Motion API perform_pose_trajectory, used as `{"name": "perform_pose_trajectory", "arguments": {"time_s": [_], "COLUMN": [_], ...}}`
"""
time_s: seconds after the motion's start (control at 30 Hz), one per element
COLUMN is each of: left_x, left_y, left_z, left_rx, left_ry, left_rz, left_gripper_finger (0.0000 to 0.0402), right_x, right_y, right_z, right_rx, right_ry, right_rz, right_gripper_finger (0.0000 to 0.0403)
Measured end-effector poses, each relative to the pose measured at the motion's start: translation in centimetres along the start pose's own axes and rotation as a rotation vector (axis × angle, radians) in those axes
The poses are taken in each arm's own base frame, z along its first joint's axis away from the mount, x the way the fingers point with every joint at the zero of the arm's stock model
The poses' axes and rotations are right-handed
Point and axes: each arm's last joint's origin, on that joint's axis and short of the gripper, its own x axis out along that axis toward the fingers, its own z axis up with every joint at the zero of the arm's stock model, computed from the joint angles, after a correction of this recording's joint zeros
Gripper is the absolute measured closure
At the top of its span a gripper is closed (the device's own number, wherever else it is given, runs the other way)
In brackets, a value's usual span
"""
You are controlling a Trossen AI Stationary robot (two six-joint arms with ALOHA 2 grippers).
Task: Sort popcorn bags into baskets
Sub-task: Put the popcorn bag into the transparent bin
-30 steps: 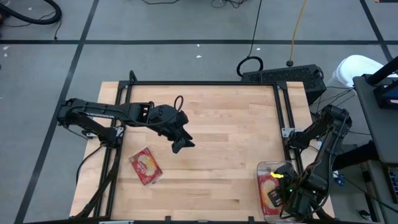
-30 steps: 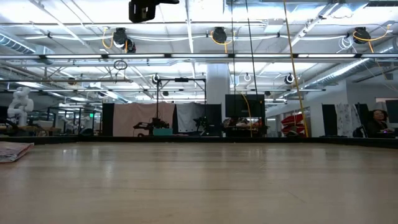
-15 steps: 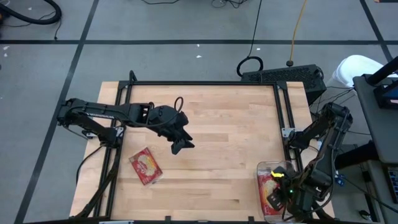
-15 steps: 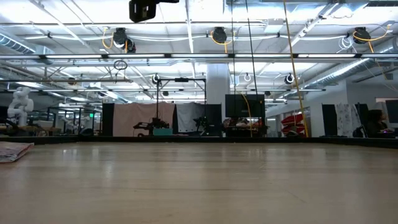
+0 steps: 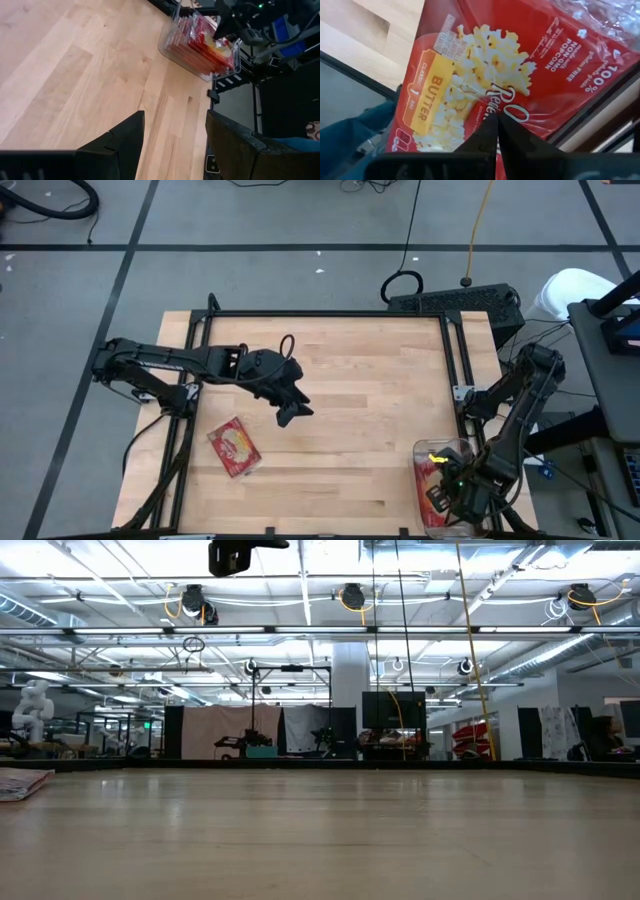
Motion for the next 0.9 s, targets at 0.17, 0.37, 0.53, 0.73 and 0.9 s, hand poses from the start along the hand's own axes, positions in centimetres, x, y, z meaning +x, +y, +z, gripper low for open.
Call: {"name": "perform_pose_trajectory", "arguments": {"time_s": [0.17,0.37,0.53,0.73,0.9], "left_x": [0.0,0.0,-0.4,-1.2,-0.8], "left_y": [-0.2,0.4,1.6,3.1,5.5], "left_z": [-0.1,-1.0,-2.4,-4.6,-7.3], "left_rx": [-0.016,-0.049,-0.184,-0.327,-0.500], "left_ry": [0.006,0.052,0.176,0.353,0.505], "left_rz": [-0.003,0.110,0.266,0.461,0.595], "left_gripper_finger": [0.0188,0.0188,0.0188,0.0188,0.0188], "right_x": [-0.8,-3.1,-5.2,-7.4,-8.8], "right_y": [-0.2,-1.0,-1.7,-1.9,-1.3], "right_z": [0.1,0.8,2.0,4.8,6.9], "right_rx": [0.027,0.059,0.073,0.107,0.068], "right_ry": [0.023,-0.004,-0.081,-0.264,-0.379], "right_rz": [0.050,0.176,0.317,0.486,0.586], "right_gripper_finger": [0.0391,0.0391,0.0392,0.0396,0.0396]}}
